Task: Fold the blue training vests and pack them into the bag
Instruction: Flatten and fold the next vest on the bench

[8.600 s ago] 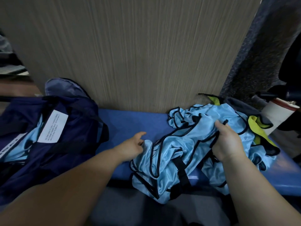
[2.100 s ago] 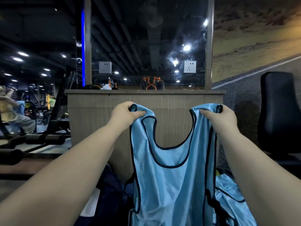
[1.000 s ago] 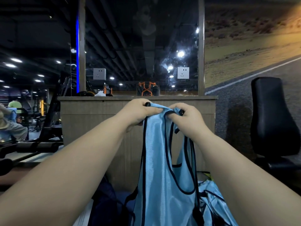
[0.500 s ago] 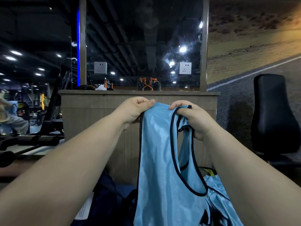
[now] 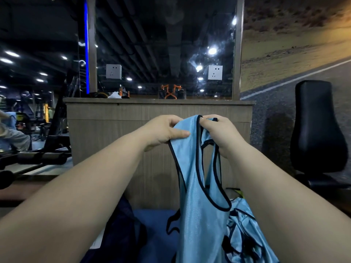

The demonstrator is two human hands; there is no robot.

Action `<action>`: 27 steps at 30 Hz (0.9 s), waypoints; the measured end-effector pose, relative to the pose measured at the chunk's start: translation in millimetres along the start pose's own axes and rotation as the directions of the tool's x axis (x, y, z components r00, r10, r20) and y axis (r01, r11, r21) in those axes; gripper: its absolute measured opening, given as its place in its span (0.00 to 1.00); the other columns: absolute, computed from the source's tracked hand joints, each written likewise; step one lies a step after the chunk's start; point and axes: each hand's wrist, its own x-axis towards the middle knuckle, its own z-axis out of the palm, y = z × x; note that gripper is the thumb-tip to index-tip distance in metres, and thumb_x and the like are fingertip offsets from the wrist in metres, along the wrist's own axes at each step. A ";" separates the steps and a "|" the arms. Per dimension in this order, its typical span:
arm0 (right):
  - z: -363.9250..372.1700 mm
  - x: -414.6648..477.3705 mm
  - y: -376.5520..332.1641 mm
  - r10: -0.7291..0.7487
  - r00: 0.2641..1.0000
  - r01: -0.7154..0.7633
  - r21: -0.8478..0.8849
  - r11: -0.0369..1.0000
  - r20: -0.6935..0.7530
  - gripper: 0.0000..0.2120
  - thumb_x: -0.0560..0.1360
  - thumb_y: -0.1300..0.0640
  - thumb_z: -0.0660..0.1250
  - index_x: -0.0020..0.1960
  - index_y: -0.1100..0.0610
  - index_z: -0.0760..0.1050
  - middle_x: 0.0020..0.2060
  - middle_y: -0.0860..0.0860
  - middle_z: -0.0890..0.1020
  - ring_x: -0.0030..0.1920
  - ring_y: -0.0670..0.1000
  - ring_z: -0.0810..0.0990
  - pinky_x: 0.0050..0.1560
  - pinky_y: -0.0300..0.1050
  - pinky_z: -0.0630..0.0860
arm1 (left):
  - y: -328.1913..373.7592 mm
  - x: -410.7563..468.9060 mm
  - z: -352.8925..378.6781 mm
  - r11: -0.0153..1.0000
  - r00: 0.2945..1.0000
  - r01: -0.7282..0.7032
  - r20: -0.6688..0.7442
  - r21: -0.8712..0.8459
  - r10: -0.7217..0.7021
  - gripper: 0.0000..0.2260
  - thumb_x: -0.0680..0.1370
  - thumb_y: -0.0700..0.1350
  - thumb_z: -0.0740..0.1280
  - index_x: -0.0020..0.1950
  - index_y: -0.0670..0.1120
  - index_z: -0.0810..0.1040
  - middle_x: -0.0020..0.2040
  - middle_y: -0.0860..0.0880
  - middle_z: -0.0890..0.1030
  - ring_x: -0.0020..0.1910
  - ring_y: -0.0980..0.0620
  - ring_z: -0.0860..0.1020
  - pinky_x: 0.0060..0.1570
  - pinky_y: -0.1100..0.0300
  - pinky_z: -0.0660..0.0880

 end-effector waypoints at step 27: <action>-97.1 24.6 60.0 0.125 0.832 -0.161 -0.020 0.987 -0.540 0.08 0.69 0.52 0.77 0.46 0.52 0.81 0.41 0.52 0.84 0.46 0.57 0.84 0.52 0.58 0.82 | -54.0 -17.5 -98.7 0.875 0.823 0.362 -0.551 0.321 -0.139 0.18 0.77 0.56 0.69 0.60 0.46 0.80 0.52 0.49 0.77 0.50 0.50 0.74 0.50 0.56 0.68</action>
